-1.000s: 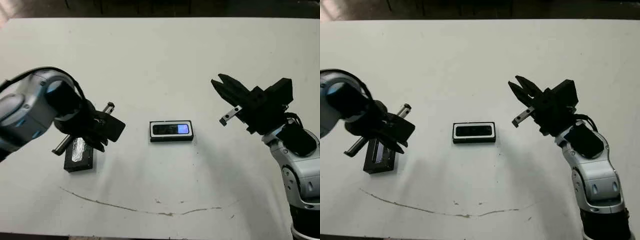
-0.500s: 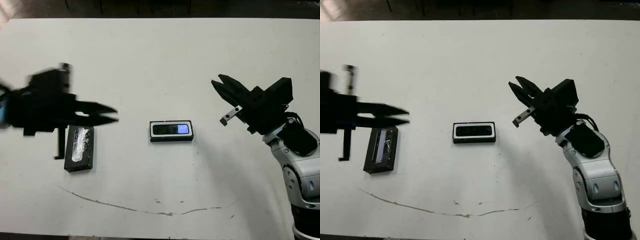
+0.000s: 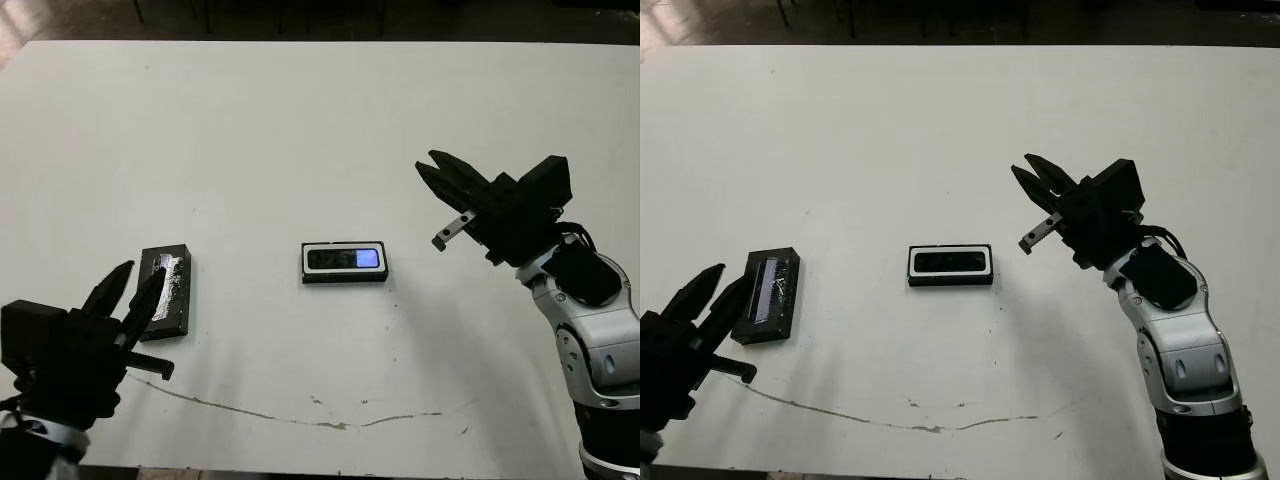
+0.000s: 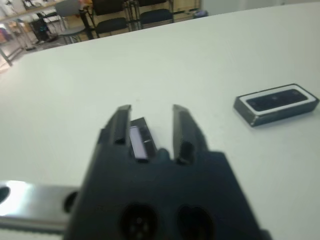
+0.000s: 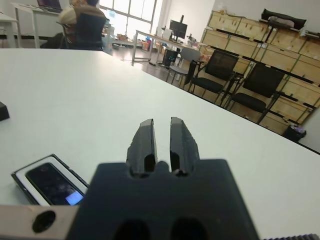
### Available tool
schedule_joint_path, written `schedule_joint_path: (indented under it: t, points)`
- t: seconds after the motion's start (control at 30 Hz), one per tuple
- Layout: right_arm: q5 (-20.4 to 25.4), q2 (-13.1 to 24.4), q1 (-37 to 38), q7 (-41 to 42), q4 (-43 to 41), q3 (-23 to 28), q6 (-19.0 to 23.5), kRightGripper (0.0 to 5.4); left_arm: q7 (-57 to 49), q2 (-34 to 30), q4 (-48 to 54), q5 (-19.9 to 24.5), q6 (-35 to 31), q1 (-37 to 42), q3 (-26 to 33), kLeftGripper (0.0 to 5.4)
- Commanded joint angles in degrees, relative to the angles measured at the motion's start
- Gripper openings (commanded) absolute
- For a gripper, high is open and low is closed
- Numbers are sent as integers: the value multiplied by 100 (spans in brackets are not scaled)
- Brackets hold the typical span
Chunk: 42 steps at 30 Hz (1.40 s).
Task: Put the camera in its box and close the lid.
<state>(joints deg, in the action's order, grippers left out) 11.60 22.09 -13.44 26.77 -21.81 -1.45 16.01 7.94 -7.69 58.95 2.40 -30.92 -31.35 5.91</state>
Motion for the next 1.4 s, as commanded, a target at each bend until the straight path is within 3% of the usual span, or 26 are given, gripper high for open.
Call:
schedule_joint_path:
  t: [0.03, 0.23, 0.5, 0.57, 0.7, 0.93, 1.13, 1.23, 1.4]
  points:
    - [-95, -3, 28, 17, 85, -148, 44, 0, -524, 365, -198, -398, 195, -456, -467, 219]
    - [-40, -109, 24, 95, 254, -225, -106, 0, -833, 421, -519, -589, 326, -353, -774, 358]
    - [-36, -167, 39, 116, 307, -236, -152, 0, -1061, 621, -428, -410, -210, -76, -628, 538]
    - [-31, -154, 49, 135, 305, -236, -171, 0, -1094, 662, -408, -364, -274, -70, -574, 538]
    - [-43, -123, 48, 198, 320, -238, -213, 0, -960, 693, -85, 42, -1001, -54, -371, 538]
    - [12, -98, 70, 241, 250, -189, -111, 0, -815, 1012, 95, 1410, -1688, 71, 381, 538]
    - [24, -69, 99, 279, 220, -184, -127, 0, -687, 482, 105, 1952, -1916, 127, 564, 538]
    - [59, -78, 126, 282, 181, -163, -87, 0, -768, 181, 105, 1947, -2031, 171, 476, 538]
    - [62, -19, 146, 303, 114, -143, 10, 0, -1185, 278, 105, 2118, -2171, 233, 396, 538]
